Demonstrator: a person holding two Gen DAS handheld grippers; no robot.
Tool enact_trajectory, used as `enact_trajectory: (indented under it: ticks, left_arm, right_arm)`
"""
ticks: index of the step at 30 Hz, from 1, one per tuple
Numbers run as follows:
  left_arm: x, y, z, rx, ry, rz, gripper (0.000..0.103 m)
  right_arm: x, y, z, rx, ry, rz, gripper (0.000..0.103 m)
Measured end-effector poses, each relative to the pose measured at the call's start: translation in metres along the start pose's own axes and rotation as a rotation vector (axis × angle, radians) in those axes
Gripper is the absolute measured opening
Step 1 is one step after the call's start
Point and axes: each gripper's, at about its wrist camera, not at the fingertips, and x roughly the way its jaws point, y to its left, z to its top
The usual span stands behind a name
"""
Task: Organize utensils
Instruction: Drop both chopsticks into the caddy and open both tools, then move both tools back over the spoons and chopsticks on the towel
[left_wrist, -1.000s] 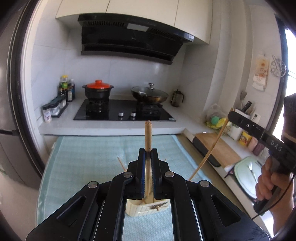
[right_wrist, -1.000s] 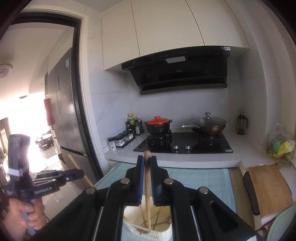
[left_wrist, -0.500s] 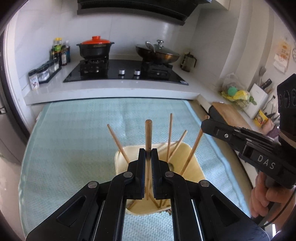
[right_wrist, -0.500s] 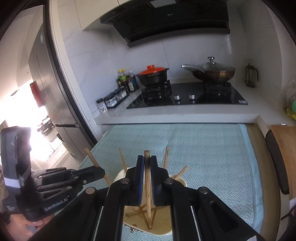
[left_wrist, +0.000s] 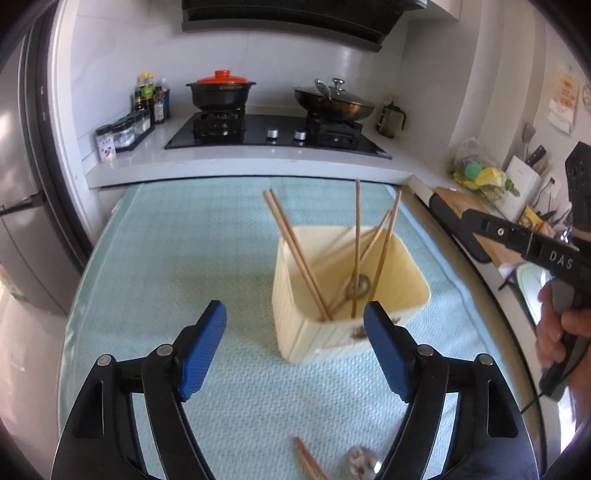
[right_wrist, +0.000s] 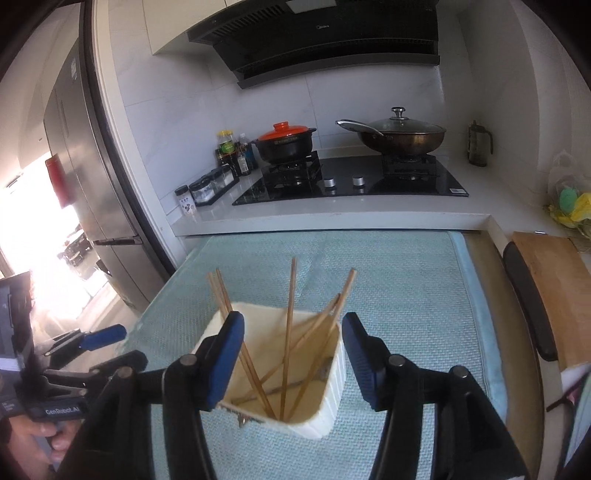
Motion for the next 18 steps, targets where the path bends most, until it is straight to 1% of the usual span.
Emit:
enact_trajectory:
  ticks: [4, 8, 11, 13, 18]
  left_arm:
    - [-0.019, -0.003, -0.046, 0.005, 0.038, 0.040, 0.080]
    - [-0.035, -0.007, -0.088, -0.011, 0.054, 0.076, 0.081]
    - [-0.045, -0.011, -0.114, -0.030, 0.054, 0.096, 0.084]
    - [-0.050, -0.013, -0.130, -0.048, 0.059, 0.094, 0.084]
    - [-0.058, -0.018, -0.164, -0.061, 0.066, 0.118, 0.084]
  right_arm:
    - [-0.031, 0.005, -0.037, -0.034, 0.028, -0.010, 0.056]
    - [-0.058, 0.015, -0.086, -0.087, 0.051, -0.053, 0.056]
    - [-0.074, 0.024, -0.128, -0.135, 0.068, -0.111, 0.056]
    - [-0.082, 0.027, -0.154, -0.148, 0.085, -0.134, 0.056]
    - [-0.097, 0.033, -0.214, -0.135, 0.122, -0.198, 0.056]
